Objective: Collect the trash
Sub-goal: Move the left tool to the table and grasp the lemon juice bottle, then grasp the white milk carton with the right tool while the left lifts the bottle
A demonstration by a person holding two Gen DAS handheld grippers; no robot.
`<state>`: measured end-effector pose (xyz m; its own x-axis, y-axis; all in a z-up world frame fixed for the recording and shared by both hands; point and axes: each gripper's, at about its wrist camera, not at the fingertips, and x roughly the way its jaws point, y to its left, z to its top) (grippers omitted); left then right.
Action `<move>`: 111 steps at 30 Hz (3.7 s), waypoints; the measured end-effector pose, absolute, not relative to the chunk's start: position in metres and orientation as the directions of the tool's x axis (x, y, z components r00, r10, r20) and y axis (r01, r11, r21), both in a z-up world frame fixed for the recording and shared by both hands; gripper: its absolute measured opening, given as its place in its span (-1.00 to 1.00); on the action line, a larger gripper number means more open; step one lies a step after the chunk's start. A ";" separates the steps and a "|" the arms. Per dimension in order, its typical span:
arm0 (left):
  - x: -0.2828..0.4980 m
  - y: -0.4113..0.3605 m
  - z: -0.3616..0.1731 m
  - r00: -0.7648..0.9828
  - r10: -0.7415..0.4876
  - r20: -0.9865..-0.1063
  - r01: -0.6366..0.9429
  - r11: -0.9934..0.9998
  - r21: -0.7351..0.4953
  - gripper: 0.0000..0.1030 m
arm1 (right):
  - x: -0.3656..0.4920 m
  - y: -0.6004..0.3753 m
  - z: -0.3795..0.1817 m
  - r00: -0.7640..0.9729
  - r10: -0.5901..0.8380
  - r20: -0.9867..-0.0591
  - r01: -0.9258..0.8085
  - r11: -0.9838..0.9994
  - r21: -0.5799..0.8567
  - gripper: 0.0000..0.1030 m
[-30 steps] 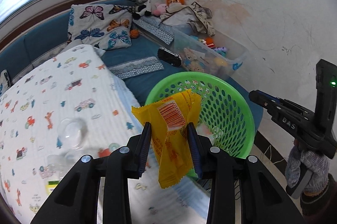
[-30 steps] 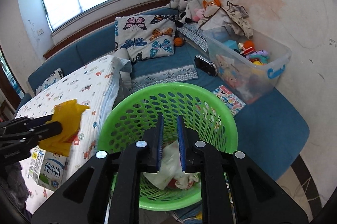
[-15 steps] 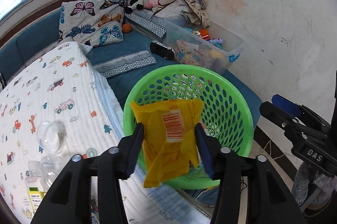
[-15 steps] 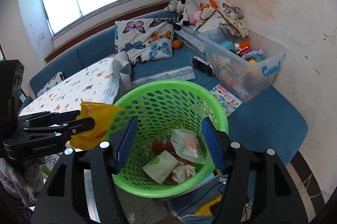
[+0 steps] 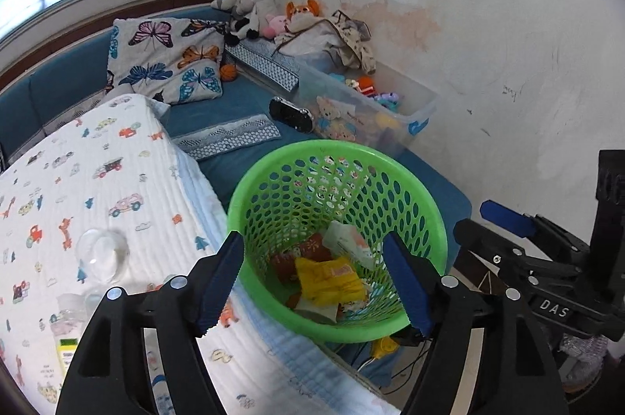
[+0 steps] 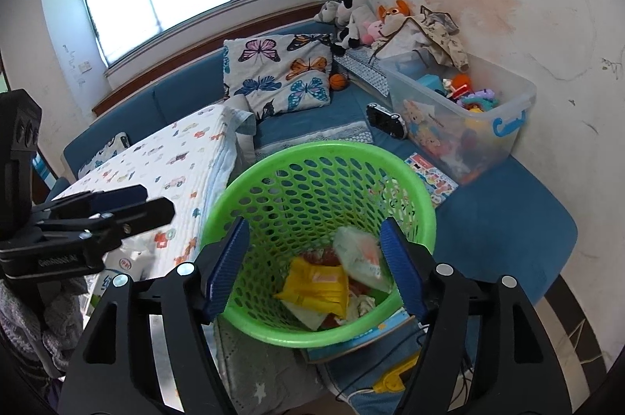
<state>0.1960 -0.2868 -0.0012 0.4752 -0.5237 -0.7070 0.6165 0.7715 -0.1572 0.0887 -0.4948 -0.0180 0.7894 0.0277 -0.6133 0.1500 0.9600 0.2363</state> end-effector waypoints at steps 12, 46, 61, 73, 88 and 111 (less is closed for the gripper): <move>0.180 -0.196 0.010 0.564 -0.462 -0.684 0.509 0.847 -0.153 0.38 | 0.082 -0.464 -0.013 0.794 0.086 -0.602 0.091 0.962 0.257 0.48; 0.204 -0.085 -0.066 0.506 -0.275 -0.818 0.270 0.951 -0.153 0.08 | 0.101 -0.388 -0.033 0.736 0.180 -0.653 -0.020 0.969 0.245 0.55; 0.221 -0.088 -0.077 0.432 -0.288 -0.855 0.269 0.946 -0.183 -0.08 | 0.101 -0.384 -0.039 0.720 0.198 -0.665 -0.033 0.967 0.253 0.55; 0.231 -0.087 -0.082 0.429 -0.278 -0.860 0.262 0.949 -0.176 -0.11 | 0.104 -0.351 -0.046 0.675 0.255 -0.692 -0.104 0.962 0.253 0.55; 0.215 -0.044 -0.079 0.439 -0.287 -0.852 0.244 0.950 -0.194 -0.13 | 0.130 -0.290 -0.049 0.559 0.382 -0.736 -0.195 0.923 0.332 0.55; 0.206 -0.018 -0.076 0.451 -0.293 -0.843 0.250 0.948 -0.196 -0.13 | 0.193 -0.228 -0.079 0.381 0.275 -0.883 -0.120 0.961 0.248 -0.06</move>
